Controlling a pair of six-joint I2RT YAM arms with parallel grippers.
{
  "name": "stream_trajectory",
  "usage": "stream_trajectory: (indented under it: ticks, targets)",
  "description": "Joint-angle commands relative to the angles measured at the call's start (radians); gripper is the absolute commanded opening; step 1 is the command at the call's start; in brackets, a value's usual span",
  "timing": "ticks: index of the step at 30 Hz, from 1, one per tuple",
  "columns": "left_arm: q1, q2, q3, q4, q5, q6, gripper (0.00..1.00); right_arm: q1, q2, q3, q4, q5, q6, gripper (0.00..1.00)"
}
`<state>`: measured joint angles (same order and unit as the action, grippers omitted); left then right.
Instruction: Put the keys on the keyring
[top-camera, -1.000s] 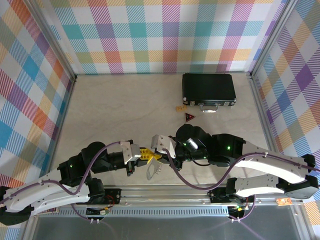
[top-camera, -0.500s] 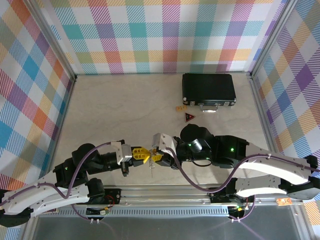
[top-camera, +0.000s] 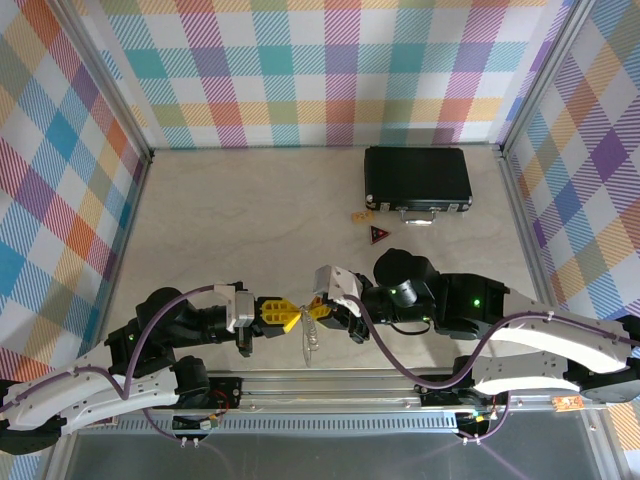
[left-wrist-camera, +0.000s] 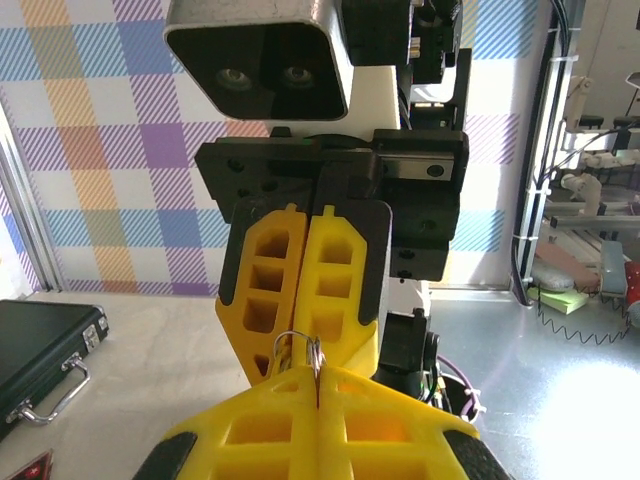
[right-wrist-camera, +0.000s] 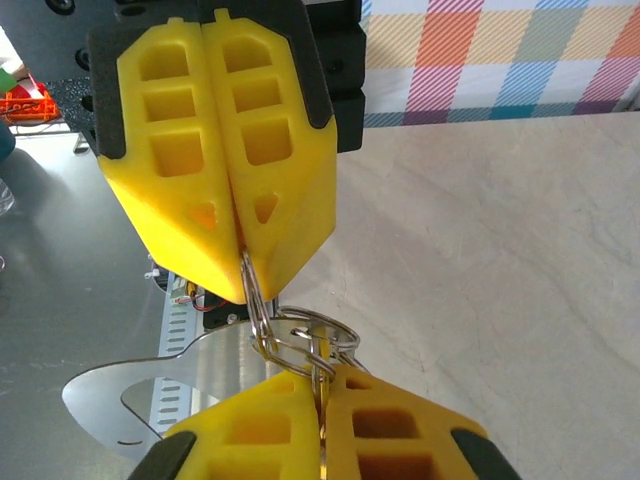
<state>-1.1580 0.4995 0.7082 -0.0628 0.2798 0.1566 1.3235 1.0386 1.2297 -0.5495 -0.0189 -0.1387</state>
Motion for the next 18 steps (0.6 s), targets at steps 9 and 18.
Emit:
stream_trajectory:
  ticks: [9, 18]
  targets:
    - [-0.002, -0.021, -0.015, 0.101, 0.011, -0.009, 0.0, 0.009, 0.021, 0.002, 0.009, -0.064, 0.004, 0.0]
    - [-0.002, -0.01, -0.035, 0.121, 0.022, -0.009, 0.0, 0.009, 0.035, 0.006, 0.003, -0.075, 0.012, 0.01]
